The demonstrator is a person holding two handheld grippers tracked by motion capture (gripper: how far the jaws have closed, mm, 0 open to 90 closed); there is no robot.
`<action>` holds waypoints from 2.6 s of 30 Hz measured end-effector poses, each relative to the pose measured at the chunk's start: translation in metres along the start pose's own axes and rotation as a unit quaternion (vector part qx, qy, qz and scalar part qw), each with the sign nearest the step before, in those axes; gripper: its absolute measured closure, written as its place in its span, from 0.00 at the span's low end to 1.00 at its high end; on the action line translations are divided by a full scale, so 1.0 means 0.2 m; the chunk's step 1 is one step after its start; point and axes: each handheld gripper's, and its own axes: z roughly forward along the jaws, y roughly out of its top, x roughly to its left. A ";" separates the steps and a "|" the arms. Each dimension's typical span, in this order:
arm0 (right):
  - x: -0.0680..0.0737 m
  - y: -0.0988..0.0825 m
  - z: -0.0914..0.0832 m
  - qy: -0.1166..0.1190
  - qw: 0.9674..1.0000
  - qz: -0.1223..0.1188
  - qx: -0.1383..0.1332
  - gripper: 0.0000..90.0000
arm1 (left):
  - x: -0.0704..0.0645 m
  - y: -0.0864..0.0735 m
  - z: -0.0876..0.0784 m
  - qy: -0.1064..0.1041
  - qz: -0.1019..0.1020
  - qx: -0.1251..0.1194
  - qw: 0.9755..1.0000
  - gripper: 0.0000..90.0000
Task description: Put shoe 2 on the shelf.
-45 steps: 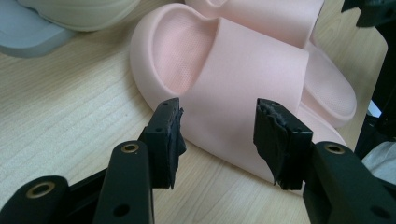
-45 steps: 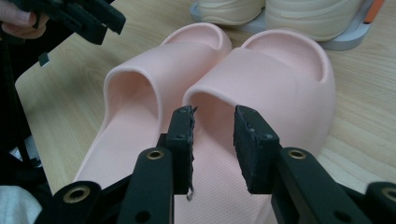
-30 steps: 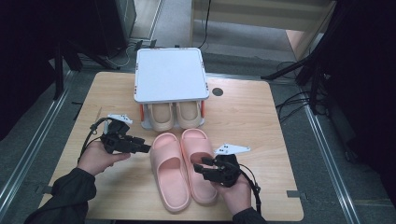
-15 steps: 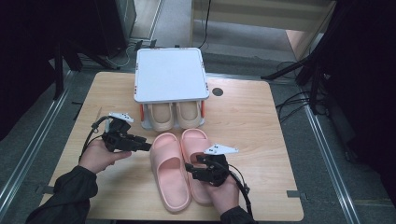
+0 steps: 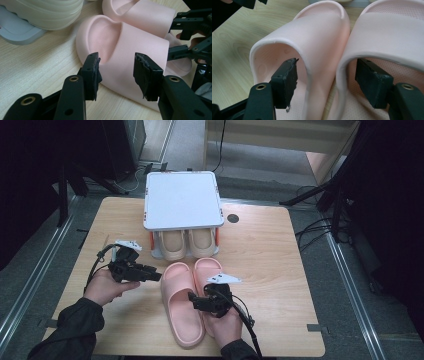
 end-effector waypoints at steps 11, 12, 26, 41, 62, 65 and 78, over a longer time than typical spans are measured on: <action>0.01 0.01 0.05 -0.026 1.000 0.006 0.005 0.51 | 0.01 0.00 -0.01 -0.003 -0.006 -0.004 1.000 0.65; 0.00 0.01 0.05 -0.026 1.000 0.007 0.004 0.52 | 0.01 0.00 -0.01 -0.003 -0.007 -0.005 1.000 0.65; -0.06 0.04 0.02 -0.003 1.000 0.004 0.026 0.74 | 0.02 -0.01 -0.01 0.005 -0.006 -0.006 1.000 0.66; -0.11 0.06 -0.06 0.009 0.999 -0.017 0.038 0.85 | 0.03 -0.01 -0.02 0.012 -0.002 -0.015 1.000 0.62; -0.25 0.16 -0.22 0.108 0.981 -0.142 0.069 0.86 | 0.05 -0.06 -0.06 0.027 -0.018 -0.025 0.999 0.51; -0.26 0.17 -0.22 0.134 0.978 -0.146 0.067 0.86 | 0.05 -0.08 -0.08 0.031 -0.024 -0.030 0.999 0.49; -0.20 0.25 -0.10 0.195 0.960 -0.179 0.095 0.86 | 0.05 -0.20 -0.18 0.055 -0.045 -0.038 0.997 0.48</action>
